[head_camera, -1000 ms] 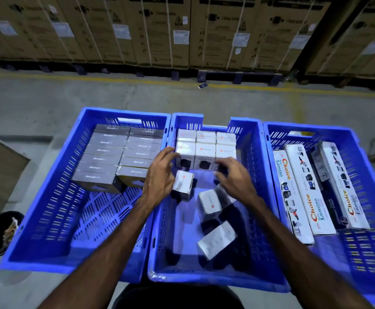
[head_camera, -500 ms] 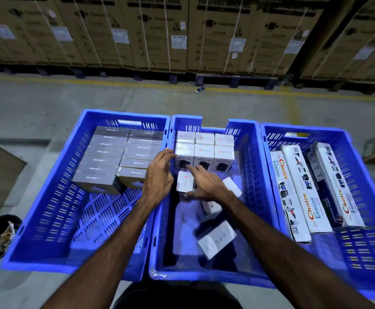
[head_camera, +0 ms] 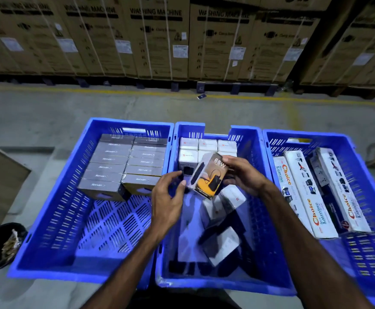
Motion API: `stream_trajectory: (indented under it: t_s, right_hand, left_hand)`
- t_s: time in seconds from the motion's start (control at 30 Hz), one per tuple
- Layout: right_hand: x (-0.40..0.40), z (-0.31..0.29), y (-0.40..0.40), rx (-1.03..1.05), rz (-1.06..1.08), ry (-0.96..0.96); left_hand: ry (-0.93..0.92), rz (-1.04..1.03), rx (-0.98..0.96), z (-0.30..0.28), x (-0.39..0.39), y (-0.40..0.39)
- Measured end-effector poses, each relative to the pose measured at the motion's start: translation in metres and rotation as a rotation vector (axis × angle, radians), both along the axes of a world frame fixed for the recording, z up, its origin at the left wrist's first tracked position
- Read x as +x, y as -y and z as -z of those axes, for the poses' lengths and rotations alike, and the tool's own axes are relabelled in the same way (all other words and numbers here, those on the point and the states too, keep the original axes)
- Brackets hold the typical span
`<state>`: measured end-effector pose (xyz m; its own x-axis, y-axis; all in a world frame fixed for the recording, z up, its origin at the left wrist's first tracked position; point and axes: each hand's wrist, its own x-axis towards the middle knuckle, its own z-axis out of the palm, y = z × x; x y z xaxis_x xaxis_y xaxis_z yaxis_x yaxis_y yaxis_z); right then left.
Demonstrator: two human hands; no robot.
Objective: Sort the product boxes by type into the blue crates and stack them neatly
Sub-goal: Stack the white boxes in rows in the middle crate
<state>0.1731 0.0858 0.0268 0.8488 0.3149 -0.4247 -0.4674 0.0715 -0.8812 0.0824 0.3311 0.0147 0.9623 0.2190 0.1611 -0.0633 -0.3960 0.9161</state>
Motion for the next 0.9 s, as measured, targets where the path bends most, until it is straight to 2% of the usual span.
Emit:
stream_trajectory:
  t_s: [0.17,0.23,0.33,0.4,0.53,0.7,0.9]
  right_hand:
    - [-0.007,0.002,-0.01,0.331,0.043,-0.087]
    - [-0.011,0.002,-0.015,0.455,0.05,-0.091]
    - [-0.014,0.001,-0.021,0.514,0.012,-0.078]
    - [-0.012,0.002,-0.025,0.404,0.007,-0.046]
    - [-0.012,-0.005,-0.029,0.127,0.065,0.103]
    - [-0.007,-0.03,-0.02,-0.214,-0.083,0.221]
    - [0.008,-0.037,-0.01,-0.323,-0.235,0.206]
  left_hand:
    - [-0.494,0.125,-0.904,-0.023,-0.005,0.016]
    - [-0.57,0.207,-1.053,-0.026,-0.008,0.015]
    - [-0.563,0.206,-1.114,-0.025,-0.011,0.016]
    - [-0.49,0.149,-1.038,-0.022,-0.011,0.018]
    - [-0.33,0.066,-0.561,-0.021,-0.01,0.018]
    - [-0.31,0.075,-0.453,-0.023,-0.008,0.012]
    - [-0.277,0.075,-0.292,-0.011,-0.004,0.003]
